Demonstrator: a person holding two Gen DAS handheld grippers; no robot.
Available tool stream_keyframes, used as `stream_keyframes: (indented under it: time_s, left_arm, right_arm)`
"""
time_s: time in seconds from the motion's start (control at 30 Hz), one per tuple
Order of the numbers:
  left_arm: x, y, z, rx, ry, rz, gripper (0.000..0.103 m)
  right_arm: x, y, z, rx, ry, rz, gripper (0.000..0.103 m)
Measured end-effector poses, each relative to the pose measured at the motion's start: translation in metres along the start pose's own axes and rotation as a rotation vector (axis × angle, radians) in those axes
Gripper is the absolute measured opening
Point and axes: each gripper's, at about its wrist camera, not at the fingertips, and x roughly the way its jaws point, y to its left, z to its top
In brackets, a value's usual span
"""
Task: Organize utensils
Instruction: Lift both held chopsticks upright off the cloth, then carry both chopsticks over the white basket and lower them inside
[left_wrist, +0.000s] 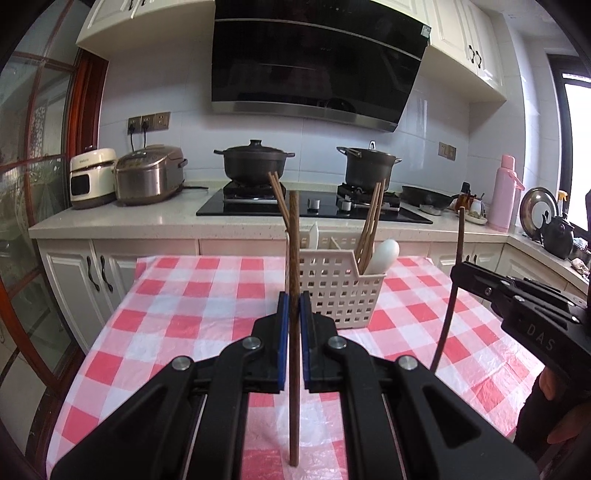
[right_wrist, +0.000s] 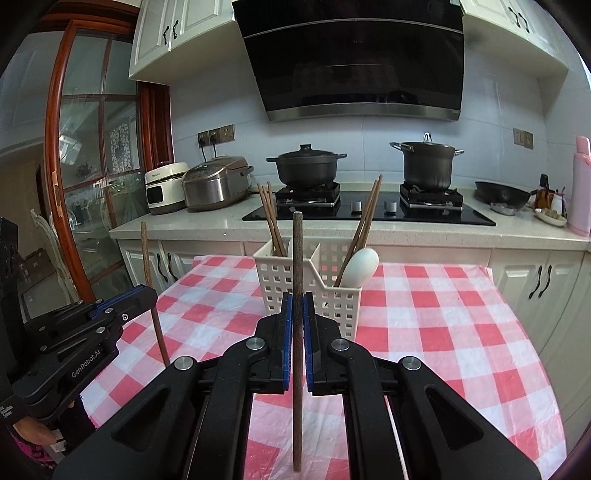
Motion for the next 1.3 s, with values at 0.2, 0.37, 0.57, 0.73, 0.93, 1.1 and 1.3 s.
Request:
stream_keyframes:
  time_s: [0.2,0.37,0.57,0.73,0.93,1.1,1.3]
  left_arm:
    - [0.007,-0.003,0.014,0.01,-0.026,-0.008,0.006]
    - [0.021,-0.004,0.032,0.014,-0.028,-0.024,0.006]
    - [0.036,-0.007,0.064,0.006,-0.043,-0.041,0.006]
    - [0.044,-0.016,0.098,0.025,-0.085,-0.029,0.006]
    - [0.05,-0.028,0.143,0.039,-0.123,-0.042,0.006]
    - [0.055,-0.037,0.181,0.046,-0.143,-0.051,0.006]
    - [0.07,-0.051,0.207,0.088,-0.172,-0.017,0.006]
  right_arm:
    - [0.007,-0.006,0.02,0.004,-0.015,0.0,0.006]
    - [0.016,-0.006,0.039,-0.004,-0.02,0.005,0.006]
    - [0.028,-0.012,0.063,0.011,-0.021,0.01,0.006]
    - [0.038,-0.02,0.089,0.016,-0.039,-0.003,0.006]
    - [0.048,-0.029,0.123,0.03,-0.06,-0.016,0.006]
    - [0.059,-0.037,0.148,0.044,-0.064,-0.02,0.006]
    - [0.068,-0.039,0.165,0.035,-0.086,-0.036,0.006]
